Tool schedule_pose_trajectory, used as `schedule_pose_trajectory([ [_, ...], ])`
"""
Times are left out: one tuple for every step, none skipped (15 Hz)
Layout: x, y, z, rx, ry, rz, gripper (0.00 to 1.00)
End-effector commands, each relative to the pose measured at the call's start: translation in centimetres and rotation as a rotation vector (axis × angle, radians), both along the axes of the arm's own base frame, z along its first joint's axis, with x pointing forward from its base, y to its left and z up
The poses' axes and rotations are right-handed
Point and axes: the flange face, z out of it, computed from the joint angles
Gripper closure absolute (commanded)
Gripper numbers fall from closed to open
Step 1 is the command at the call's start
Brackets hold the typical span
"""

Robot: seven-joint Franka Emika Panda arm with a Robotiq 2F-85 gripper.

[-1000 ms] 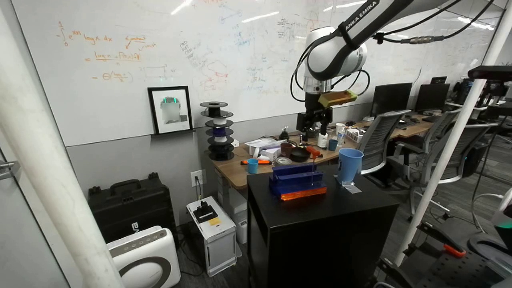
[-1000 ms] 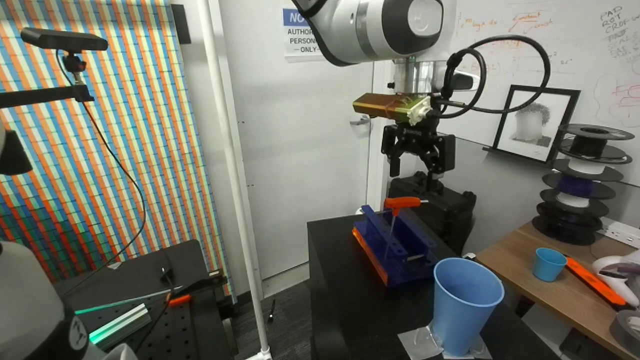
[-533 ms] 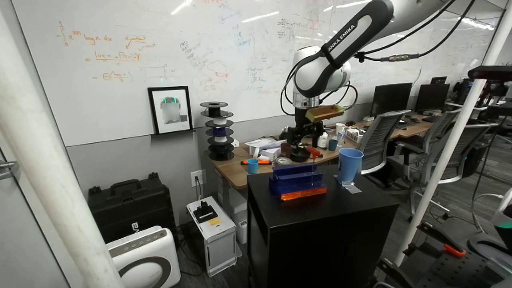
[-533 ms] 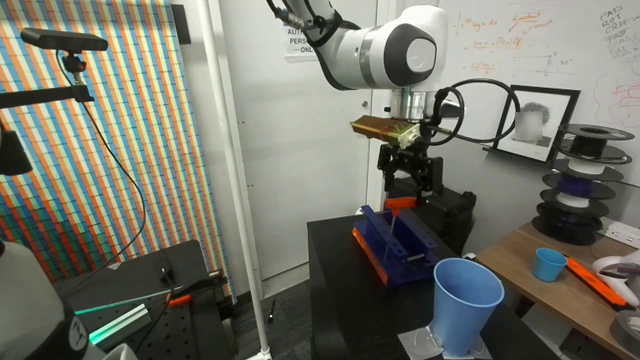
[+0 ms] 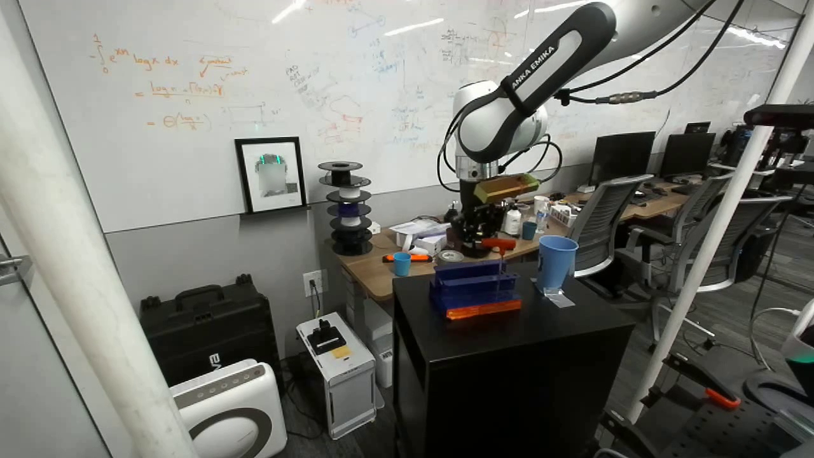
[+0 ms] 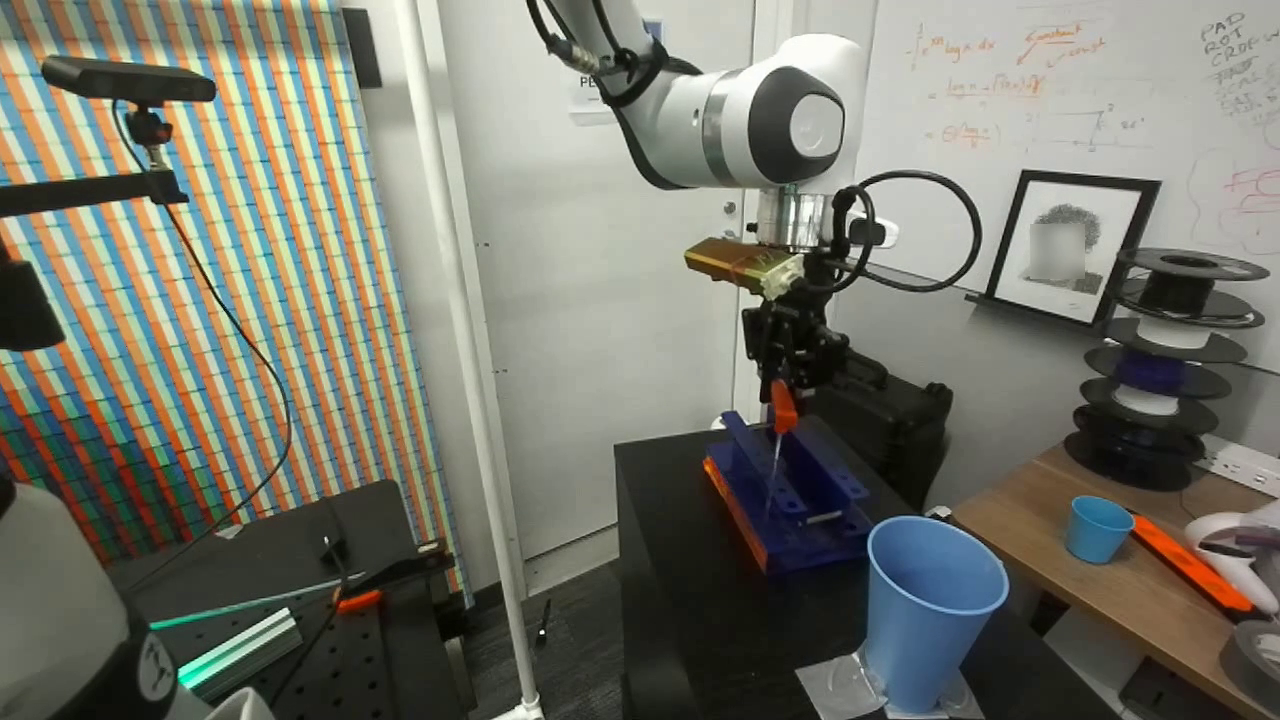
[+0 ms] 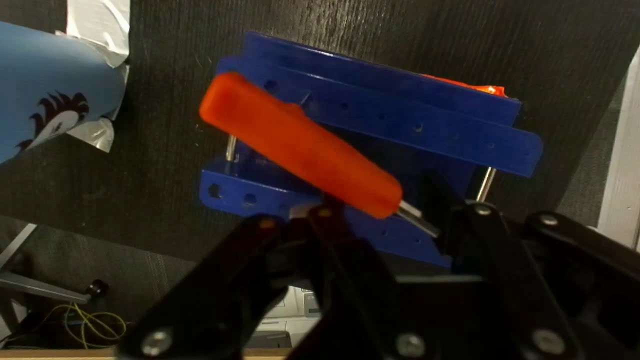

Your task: Put the red object on the blue rack in the blue cup

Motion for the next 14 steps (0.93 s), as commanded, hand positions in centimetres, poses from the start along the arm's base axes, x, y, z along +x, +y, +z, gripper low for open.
schedule_pose_trajectory([
  [-0.5,0.2,1.6,-0.033,0.008,-0.014,0.88],
  [-0.7,0.0,1.7,-0.04,0.013,-0.018,0.95],
  [-0.9,-0.2,1.8,-0.046,0.021,-0.026,1.0],
  [-1.1,-0.8,2.0,-0.048,0.028,-0.036,0.6],
  [-1.3,-1.3,2.1,-0.049,0.034,-0.047,0.64],
  [-1.4,-1.8,2.2,-0.051,0.04,-0.059,0.64],
  [-1.4,-2.4,2.5,-0.051,0.04,-0.071,0.57],
  [-1.4,-2.9,2.9,-0.052,0.04,-0.084,0.5],
  [-1.4,-3.3,3.2,-0.053,0.038,-0.093,0.43],
  [-1.4,-3.7,3.6,-0.053,0.037,-0.102,0.34],
  [-1.5,-4.0,4.0,-0.053,0.038,-0.112,0.27],
  [-1.5,-4.2,4.3,-0.051,0.034,-0.124,0.19],
  [-1.6,-4.2,4.7,-0.047,0.03,-0.133,0.12],
  [-1.7,-3.8,4.9,-0.051,0.016,-0.147,0.05],
])
